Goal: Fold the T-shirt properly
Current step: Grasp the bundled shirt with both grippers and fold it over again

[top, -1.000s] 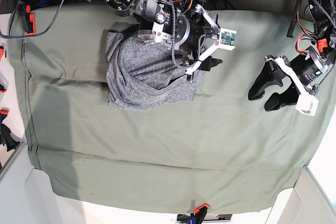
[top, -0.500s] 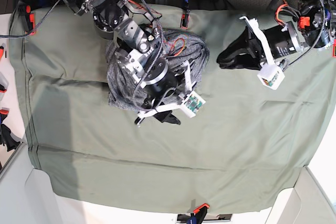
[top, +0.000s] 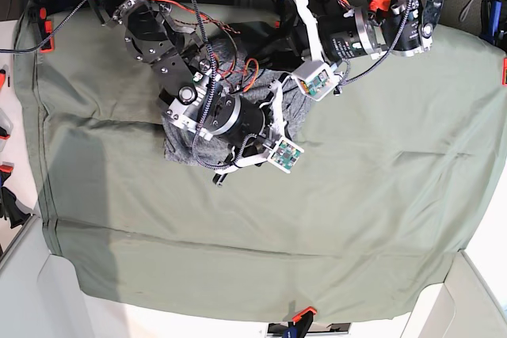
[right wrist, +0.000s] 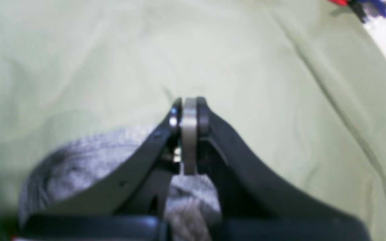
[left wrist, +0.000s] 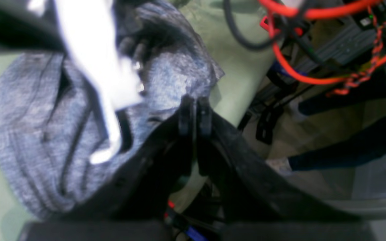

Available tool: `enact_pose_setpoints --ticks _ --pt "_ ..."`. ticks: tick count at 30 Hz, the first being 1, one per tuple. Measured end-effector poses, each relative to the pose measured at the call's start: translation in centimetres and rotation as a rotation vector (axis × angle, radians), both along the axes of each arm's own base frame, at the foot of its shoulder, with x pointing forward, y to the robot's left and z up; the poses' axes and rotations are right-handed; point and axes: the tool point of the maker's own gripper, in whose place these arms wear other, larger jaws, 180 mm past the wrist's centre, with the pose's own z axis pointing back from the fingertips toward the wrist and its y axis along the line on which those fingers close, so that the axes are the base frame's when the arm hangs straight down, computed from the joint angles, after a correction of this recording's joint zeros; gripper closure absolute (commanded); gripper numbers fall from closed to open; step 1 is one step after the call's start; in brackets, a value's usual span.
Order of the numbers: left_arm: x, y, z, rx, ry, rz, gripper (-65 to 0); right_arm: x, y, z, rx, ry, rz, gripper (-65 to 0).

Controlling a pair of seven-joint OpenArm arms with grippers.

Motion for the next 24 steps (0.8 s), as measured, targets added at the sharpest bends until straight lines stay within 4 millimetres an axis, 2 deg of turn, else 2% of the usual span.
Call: enact_pose_setpoints --ticks 5,8,12,15,19,24 --pt "-0.6 -0.8 0.1 -0.018 0.008 -0.026 -1.5 -1.5 -1.2 -1.6 -0.013 0.103 0.049 0.0" --pt "-0.1 -0.9 0.4 -0.044 -0.018 -0.011 -1.5 -1.9 -2.3 -2.2 -0.011 0.137 0.051 0.0" --pt "0.1 -0.5 -1.5 -0.061 0.012 0.012 -1.5 -1.5 -3.6 -2.7 -0.051 0.130 0.038 0.0" --pt "0.9 0.7 -4.1 -0.007 0.072 0.071 -1.5 -2.3 -2.1 -2.1 0.024 0.145 0.090 0.0" --pt "1.1 -0.4 -3.7 -0.053 0.077 0.082 -1.5 -2.4 -1.6 -3.4 0.064 0.177 0.106 0.0" --pt "0.9 -0.2 -4.4 -0.015 0.087 0.075 -1.5 -1.7 -0.9 -6.1 0.088 0.253 0.084 0.0"
